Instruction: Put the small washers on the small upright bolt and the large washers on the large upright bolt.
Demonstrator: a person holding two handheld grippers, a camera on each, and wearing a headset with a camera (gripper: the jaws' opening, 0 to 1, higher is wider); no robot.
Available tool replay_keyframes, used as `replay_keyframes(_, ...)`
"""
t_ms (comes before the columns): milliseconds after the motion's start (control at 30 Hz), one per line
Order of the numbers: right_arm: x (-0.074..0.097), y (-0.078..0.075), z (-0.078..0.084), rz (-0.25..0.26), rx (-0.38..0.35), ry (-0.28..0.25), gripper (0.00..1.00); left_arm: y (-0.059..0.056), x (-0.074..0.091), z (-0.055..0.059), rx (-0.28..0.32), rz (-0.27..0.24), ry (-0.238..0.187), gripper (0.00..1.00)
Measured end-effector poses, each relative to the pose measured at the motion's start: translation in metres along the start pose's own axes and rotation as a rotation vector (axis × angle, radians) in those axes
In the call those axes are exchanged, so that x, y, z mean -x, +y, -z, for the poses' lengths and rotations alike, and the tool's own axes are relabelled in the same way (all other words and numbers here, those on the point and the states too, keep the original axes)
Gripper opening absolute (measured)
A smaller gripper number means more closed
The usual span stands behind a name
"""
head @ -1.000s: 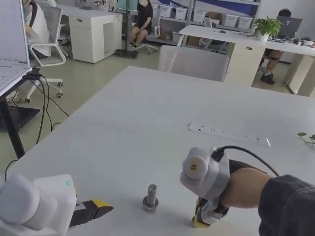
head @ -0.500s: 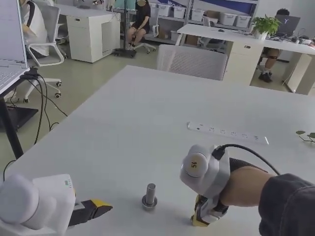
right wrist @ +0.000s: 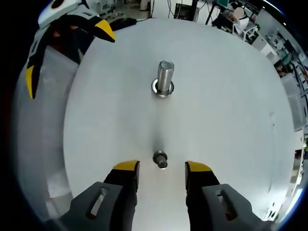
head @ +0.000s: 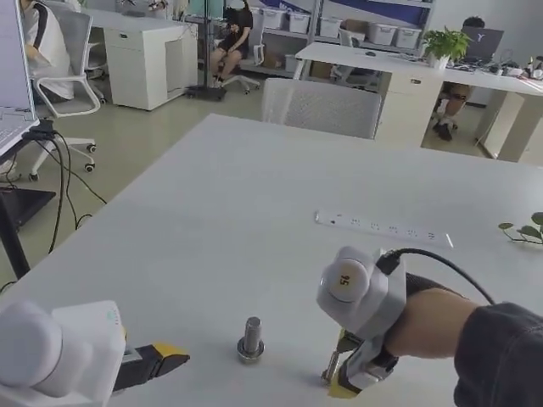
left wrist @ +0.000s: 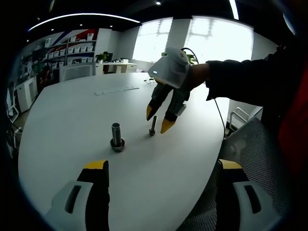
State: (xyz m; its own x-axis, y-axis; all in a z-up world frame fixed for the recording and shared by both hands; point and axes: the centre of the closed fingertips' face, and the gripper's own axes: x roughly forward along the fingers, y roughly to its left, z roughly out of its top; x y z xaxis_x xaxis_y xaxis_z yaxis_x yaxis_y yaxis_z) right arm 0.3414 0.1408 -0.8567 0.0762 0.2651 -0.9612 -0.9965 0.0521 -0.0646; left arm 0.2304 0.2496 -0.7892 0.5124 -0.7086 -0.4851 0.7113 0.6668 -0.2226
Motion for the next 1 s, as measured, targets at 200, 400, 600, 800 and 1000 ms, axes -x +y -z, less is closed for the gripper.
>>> replay_keyframes(200,0.004,0.002,0.001,0.006,-0.034,-0.032,0.46,-0.001,0.0,0.0,-0.004,0.004,0.001,0.93)
replay_keyframes(400,0.01,0.002,-0.001,0.029,-0.092,-0.102,0.59,-0.001,0.0,-0.001,-0.01,0.006,0.0,0.93)
replay_keyframes(600,0.012,0.008,0.0,0.034,-0.13,-0.146,0.68,-0.003,0.0,-0.002,-0.014,0.013,0.001,0.93)
replay_keyframes(800,0.016,0.01,-0.002,0.05,-0.175,-0.216,0.79,-0.003,0.0,-0.004,-0.019,0.013,-0.001,0.93)
replay_keyframes(1000,0.021,0.016,0.001,0.081,-0.208,-0.266,0.89,-0.004,0.001,-0.005,-0.02,0.013,-0.005,0.93)
